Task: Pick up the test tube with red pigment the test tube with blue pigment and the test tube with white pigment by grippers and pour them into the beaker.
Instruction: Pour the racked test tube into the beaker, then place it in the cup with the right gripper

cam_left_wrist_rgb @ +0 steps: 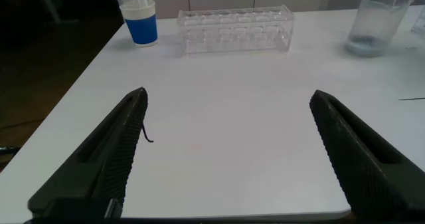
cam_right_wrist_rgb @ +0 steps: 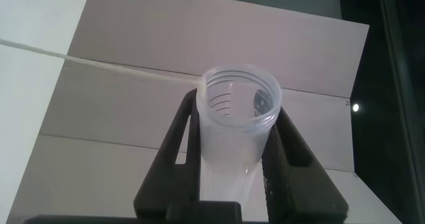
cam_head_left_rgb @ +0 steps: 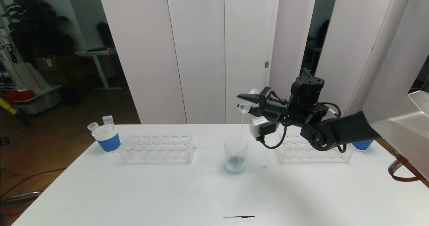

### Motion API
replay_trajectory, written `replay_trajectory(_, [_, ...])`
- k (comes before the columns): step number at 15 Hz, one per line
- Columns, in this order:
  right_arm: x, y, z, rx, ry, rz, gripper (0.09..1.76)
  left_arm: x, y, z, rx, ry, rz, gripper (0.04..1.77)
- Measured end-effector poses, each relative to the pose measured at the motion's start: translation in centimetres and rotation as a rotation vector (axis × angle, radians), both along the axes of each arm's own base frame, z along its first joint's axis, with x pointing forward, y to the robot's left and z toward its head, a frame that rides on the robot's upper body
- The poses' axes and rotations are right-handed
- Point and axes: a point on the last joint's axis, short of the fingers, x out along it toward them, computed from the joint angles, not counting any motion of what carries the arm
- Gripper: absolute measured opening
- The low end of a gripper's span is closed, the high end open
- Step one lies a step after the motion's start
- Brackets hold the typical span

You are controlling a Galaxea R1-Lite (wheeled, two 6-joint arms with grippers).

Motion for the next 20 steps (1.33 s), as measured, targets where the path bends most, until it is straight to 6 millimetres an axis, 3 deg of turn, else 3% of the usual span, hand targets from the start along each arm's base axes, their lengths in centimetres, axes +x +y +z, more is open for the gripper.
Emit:
replay_trajectory(8, [0.2, 0.4, 0.9, -0.034, -0.068, 0.010, 0.59, 0.0, 0.0, 0.0, 0.000, 0.000, 0.000, 1.74])
replay_trajectory(12, [0.0, 0.6, 1.9, 0.080, 0.036, -0.041, 0.59, 0.0, 0.0, 0.0, 0.000, 0.000, 0.000, 1.74])
replay_trajectory(16, [-1.0, 0.3, 5.9, 0.467, 0.108, -0.190, 0.59, 0.0, 0.0, 0.0, 0.000, 0.000, 0.000, 1.74])
replay_trajectory(20, [-2.3, 0.9, 7.5, 0.989, 0.316, -0.357, 0.59, 0.0, 0.0, 0.0, 0.000, 0.000, 0.000, 1.74])
